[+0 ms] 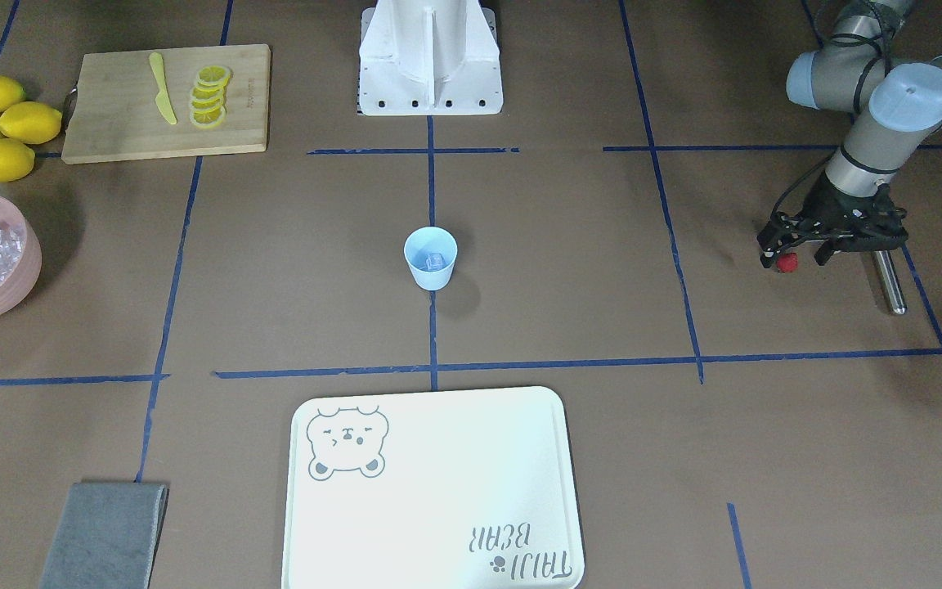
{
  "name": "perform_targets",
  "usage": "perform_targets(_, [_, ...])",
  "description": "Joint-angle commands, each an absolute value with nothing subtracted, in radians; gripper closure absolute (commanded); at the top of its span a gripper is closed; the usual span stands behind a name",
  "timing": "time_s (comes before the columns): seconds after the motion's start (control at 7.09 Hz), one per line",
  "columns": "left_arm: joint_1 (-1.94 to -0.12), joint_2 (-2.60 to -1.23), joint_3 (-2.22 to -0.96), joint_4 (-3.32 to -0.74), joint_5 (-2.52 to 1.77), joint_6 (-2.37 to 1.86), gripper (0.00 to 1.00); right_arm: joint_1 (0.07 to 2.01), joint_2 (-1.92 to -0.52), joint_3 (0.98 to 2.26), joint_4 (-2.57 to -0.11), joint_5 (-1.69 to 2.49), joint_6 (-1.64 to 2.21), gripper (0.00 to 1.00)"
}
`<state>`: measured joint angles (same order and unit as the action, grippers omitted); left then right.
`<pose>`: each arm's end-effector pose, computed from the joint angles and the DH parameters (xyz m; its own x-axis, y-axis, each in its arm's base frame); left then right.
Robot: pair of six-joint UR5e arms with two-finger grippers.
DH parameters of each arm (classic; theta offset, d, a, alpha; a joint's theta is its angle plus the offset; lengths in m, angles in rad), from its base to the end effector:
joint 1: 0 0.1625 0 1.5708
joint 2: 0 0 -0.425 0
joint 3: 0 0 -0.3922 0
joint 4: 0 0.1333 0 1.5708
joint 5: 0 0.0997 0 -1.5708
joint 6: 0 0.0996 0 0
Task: Mash ice and strawberries in cup
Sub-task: 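Lower the left gripper onto the red strawberry and grasp it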
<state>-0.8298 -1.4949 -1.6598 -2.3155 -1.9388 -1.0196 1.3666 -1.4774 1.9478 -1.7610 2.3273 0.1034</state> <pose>0.2631 -0.4319 0.5801 0.6908 -0.0311 -0.7224 0.1875 0.9726 0.1374 -0.0388 -0.5078 0.4499 0.6902 -0.2344 0.6846 0.1243 0.9704 0.2070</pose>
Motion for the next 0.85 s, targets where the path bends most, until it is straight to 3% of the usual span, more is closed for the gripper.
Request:
perform_targets(0.0, [-0.816,-1.499,-1.652,-2.318,-1.936,-1.026,0.02,1.371,-1.486,1.948,-1.761,2.335,0.101,0.01])
perform_targets(0.42, [-0.818,-1.494,-1.644,-2.316,-1.940,-1.022,0.03,1.371,-1.485,1.948,-1.761,2.335,0.103,0.01])
perform_targets(0.7, [-0.818,-1.490,-1.643,-2.316,-1.942,-1.020,0.10,1.371,-1.483,1.948,-1.761,2.335,0.103,0.01])
